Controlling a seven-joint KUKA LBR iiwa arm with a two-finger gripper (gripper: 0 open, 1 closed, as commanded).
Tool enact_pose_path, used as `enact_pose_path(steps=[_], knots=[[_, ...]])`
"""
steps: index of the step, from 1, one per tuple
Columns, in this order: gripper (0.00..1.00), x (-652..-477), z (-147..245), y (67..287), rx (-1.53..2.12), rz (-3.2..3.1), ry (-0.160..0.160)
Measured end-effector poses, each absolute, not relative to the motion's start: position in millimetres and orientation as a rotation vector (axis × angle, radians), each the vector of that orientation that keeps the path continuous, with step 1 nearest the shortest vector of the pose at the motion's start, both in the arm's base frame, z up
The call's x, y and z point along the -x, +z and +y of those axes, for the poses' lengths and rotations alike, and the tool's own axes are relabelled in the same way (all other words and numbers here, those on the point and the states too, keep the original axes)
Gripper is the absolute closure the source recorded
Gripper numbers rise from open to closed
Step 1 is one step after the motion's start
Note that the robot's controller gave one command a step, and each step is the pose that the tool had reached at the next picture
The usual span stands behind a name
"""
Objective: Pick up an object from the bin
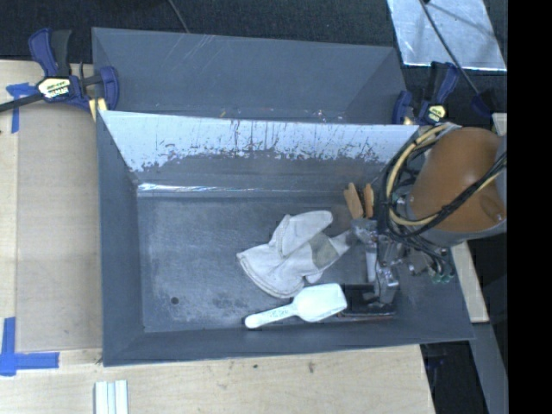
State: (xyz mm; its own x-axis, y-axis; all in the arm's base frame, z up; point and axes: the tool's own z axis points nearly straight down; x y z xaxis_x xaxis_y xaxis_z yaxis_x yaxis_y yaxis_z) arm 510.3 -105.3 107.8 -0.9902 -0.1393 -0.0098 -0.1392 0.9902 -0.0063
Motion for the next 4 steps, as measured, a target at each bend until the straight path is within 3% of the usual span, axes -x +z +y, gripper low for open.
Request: enact_pose_path(steps=[1,2,3,4], knots=[[0.0,-519.9,-59.4,101.1,0.754,3.051,0.001],[0.0,-518.6,-22.2,121.1,0.799,3.034,0.0],[0.0,-502.5,-13.4,79.6,1.051,2.957,-0.002],[1.0,-504.0,6.4,73.0,1.038,2.951,-0.001]])
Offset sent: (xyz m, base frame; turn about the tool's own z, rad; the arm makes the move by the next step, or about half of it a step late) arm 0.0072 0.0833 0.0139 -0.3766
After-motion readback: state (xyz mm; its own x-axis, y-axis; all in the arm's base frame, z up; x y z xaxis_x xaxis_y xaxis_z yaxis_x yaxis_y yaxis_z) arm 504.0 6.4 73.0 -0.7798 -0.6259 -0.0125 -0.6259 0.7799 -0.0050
